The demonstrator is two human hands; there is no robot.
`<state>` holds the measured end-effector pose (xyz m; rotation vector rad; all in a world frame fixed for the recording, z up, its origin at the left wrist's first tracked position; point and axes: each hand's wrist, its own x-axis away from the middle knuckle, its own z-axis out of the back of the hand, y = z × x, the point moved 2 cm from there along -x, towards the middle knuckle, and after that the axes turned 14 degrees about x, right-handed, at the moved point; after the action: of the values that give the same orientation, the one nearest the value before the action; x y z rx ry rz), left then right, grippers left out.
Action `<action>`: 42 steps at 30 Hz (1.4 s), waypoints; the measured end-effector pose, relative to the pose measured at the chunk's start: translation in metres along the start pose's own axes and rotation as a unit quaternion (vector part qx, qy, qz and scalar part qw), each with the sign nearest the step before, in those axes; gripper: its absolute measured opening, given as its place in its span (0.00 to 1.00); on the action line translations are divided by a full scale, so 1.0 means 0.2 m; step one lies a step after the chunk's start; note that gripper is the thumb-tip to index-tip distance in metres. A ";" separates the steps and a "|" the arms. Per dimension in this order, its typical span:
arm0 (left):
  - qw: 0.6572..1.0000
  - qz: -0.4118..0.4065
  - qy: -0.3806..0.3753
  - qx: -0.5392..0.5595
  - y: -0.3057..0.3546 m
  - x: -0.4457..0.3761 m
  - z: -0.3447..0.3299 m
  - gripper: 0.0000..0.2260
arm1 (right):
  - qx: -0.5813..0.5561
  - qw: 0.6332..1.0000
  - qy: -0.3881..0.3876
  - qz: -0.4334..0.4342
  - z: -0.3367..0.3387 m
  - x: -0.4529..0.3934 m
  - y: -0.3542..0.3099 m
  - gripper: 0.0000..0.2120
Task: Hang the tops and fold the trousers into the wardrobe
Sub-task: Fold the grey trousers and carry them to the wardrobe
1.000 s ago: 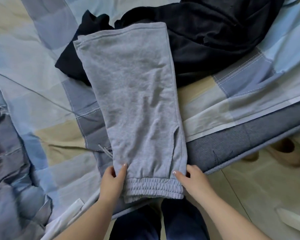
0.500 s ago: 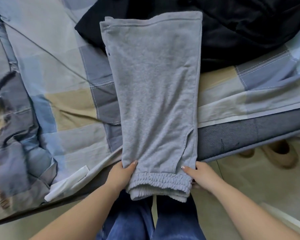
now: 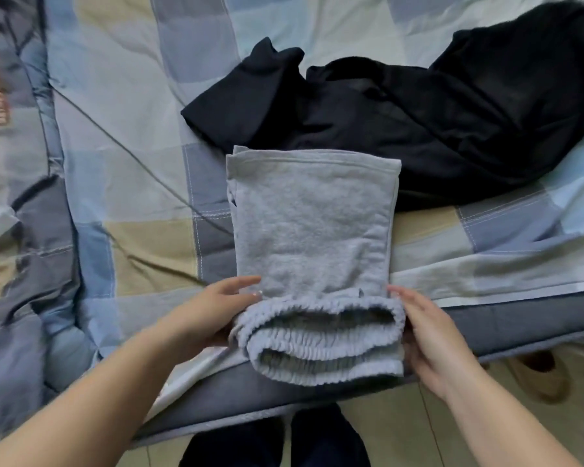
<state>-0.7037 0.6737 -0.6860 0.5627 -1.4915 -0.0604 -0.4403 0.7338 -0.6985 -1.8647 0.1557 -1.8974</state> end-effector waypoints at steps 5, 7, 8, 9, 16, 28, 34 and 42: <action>0.968 0.064 -0.059 0.235 0.37 -0.21 0.00 0.16 | -0.218 0.976 -0.019 -0.022 -0.05 -0.22 -0.38 0.10; 0.942 0.043 -0.045 0.329 0.45 -0.32 0.00 0.13 | -0.274 0.961 -0.028 -0.006 -0.07 -0.32 -0.48 0.11; 0.935 0.033 -0.041 0.352 0.47 -0.36 0.00 0.09 | -0.267 0.963 -0.033 0.002 -0.09 -0.37 -0.51 0.13; 0.934 0.020 -0.037 0.354 0.48 -0.40 0.00 0.08 | -0.242 0.970 -0.037 0.007 -0.10 -0.40 -0.53 0.15; 0.961 -0.175 0.203 0.071 0.25 -0.54 0.13 0.24 | 0.183 0.948 0.189 0.177 -0.06 -0.47 -0.47 0.19; 0.991 -0.132 0.024 -0.011 0.30 -0.62 0.02 0.31 | 0.228 0.965 0.043 0.124 -0.07 -0.61 -0.39 0.21; 0.986 -0.164 0.005 -0.020 0.31 -0.51 -0.02 0.29 | 0.263 0.947 0.029 0.181 -0.05 -0.49 -0.43 0.17; 0.972 -0.233 -0.022 -0.015 0.42 -0.08 -0.01 0.29 | 0.251 0.935 0.040 0.247 0.05 -0.06 -0.53 0.11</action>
<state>-0.7275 0.7527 -0.6679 0.8821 -1.3720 -0.4636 -0.4578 0.8350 -0.6655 -1.2620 0.1342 -1.4853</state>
